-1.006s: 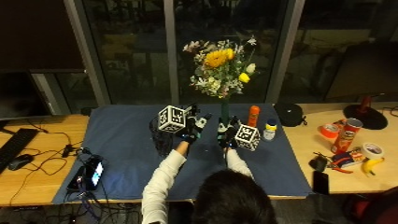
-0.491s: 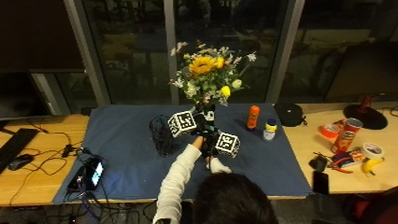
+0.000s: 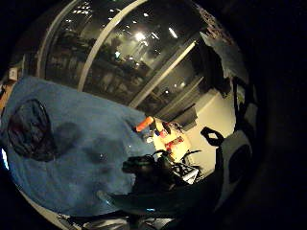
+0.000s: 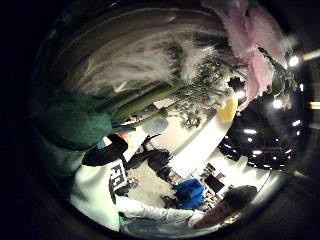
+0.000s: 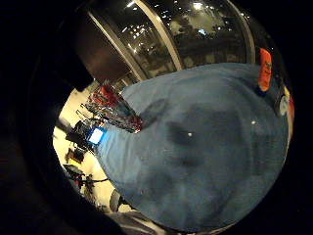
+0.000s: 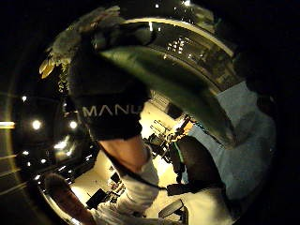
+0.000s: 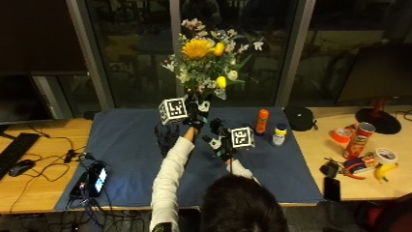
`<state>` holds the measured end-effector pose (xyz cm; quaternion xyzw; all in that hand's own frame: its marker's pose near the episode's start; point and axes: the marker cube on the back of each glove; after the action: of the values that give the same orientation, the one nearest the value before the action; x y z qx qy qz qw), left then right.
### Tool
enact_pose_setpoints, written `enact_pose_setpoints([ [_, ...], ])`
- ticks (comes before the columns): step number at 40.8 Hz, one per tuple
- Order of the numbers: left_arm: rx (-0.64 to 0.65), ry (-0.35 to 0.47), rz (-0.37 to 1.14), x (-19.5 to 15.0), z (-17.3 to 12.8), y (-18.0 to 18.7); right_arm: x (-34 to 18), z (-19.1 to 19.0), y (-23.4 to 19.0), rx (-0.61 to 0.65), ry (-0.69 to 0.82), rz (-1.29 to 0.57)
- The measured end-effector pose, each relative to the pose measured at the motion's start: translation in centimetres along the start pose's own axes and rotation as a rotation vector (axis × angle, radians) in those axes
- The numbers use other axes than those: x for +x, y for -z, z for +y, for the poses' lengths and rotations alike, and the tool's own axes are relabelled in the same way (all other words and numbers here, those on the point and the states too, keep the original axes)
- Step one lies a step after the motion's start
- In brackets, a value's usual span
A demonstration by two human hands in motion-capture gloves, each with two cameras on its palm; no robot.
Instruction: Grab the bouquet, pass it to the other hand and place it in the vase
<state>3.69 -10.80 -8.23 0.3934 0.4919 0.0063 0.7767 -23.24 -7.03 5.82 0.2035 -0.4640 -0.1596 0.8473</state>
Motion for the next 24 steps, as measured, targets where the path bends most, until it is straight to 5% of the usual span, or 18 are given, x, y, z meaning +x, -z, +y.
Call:
enact_pose_setpoints([
  [5,0.063,-0.052,0.012,5.1,-3.4,0.9,-0.7,-1.3,-0.2,-0.029,0.033,-0.067],
  [12,0.122,-0.066,-0.009,5.5,-7.1,4.5,-1.6,-3.4,3.2,-0.049,0.202,-0.153],
  [24,0.251,-0.115,-0.048,6.5,-10.6,10.7,0.8,-5.6,8.3,-0.033,0.030,-0.034],
])
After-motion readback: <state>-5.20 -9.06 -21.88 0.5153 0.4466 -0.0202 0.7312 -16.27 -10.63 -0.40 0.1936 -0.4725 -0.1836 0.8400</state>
